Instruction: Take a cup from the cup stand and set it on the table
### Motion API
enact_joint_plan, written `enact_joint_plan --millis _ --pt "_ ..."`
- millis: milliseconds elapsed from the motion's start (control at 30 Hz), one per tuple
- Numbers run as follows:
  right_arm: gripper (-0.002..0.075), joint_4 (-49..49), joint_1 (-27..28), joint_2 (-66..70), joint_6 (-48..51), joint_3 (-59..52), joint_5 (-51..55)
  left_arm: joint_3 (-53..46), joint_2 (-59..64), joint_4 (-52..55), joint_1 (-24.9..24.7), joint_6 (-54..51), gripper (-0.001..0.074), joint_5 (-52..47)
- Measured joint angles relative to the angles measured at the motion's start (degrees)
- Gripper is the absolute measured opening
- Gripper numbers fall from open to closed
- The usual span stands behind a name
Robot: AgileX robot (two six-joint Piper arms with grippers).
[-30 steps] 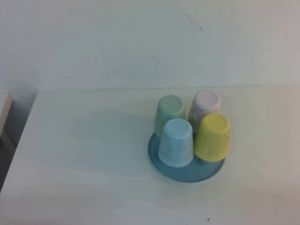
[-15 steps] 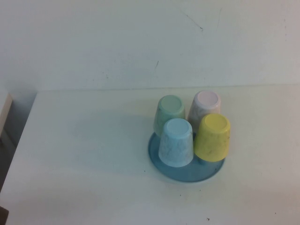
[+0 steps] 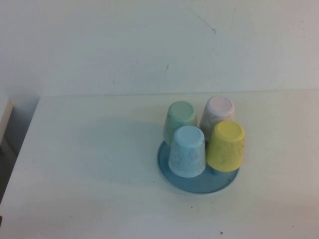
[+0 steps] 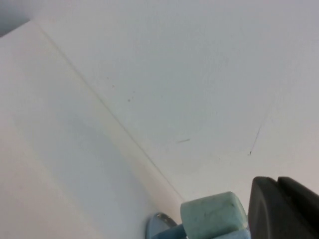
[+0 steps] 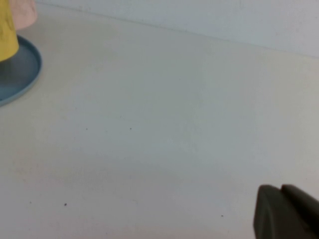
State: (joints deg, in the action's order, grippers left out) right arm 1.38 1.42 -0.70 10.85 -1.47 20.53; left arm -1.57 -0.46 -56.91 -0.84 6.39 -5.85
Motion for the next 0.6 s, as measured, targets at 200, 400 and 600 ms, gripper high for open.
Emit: enact_joint_plan --millis 200,400,600 --pt "-0.0001 0.0 0.0 0.0 0.0 0.0 0.0 0.0 0.0 -2.0 0.0 -9.7 -0.0003 -5.0" --pt "-0.0001 0.0 0.0 0.0 0.0 0.0 0.0 8.4 2.0 2.9 0.0 -27.9 -0.0003 -15.0" --pt "-0.0001 0.2 0.0 0.0 0.0 0.0 0.0 26.1 17.8 15.6 0.0 -32.1 -0.0003 -25.4"
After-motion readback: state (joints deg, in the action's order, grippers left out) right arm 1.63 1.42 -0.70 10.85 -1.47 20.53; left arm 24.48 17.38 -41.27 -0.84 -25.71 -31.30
